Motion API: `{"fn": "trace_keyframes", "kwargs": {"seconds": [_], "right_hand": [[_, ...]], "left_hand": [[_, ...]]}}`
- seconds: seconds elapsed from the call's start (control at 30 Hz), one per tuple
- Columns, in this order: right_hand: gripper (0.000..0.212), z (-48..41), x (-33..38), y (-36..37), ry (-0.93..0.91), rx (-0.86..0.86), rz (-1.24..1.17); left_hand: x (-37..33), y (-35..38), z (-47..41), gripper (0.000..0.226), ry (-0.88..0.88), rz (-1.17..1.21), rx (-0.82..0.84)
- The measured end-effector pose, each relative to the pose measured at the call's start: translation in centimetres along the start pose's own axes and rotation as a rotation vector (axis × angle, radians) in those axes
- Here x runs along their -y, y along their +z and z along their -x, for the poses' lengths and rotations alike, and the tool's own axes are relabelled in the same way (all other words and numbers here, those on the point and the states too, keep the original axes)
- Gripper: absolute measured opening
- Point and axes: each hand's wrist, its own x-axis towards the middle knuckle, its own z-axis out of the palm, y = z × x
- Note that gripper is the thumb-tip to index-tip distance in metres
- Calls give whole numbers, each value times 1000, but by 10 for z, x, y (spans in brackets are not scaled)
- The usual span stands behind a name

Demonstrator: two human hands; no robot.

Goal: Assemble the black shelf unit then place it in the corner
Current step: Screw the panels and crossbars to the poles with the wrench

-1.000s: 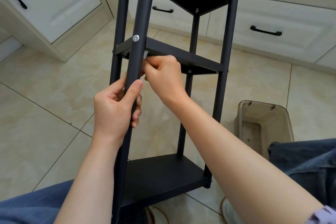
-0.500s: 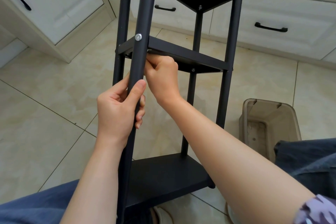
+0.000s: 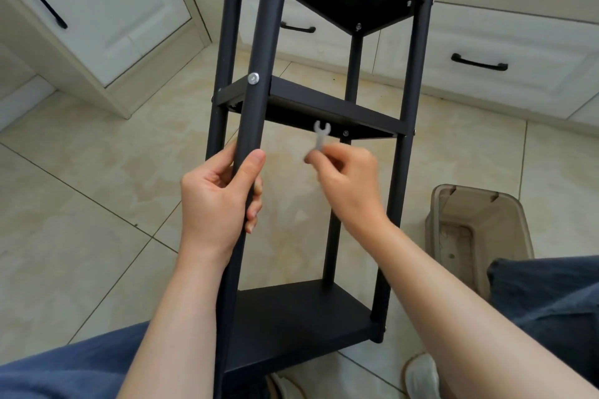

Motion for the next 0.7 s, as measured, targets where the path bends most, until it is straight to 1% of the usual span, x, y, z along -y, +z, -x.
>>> {"fn": "trace_keyframes", "kwargs": {"seconds": [0.2, 0.4, 0.5, 0.57, 0.7], "right_hand": [[27, -8, -13, -45, 116, -211, -28], [27, -39, -23, -83, 255, -297, 99], [27, -52, -29, -105, 324, -300, 141], [24, -60, -32, -116, 390, -267, 119], [19, -69, -35, -127, 554, -158, -69]], "left_hand": [[-1, 3, 7, 27, 17, 0, 7], [-3, 5, 19, 24, 36, -18, -10], [-3, 8, 30, 28, 57, -22, -7], [-3, 9, 35, 30, 68, -18, -3], [-3, 11, 38, 43, 64, -27, 4]]}}
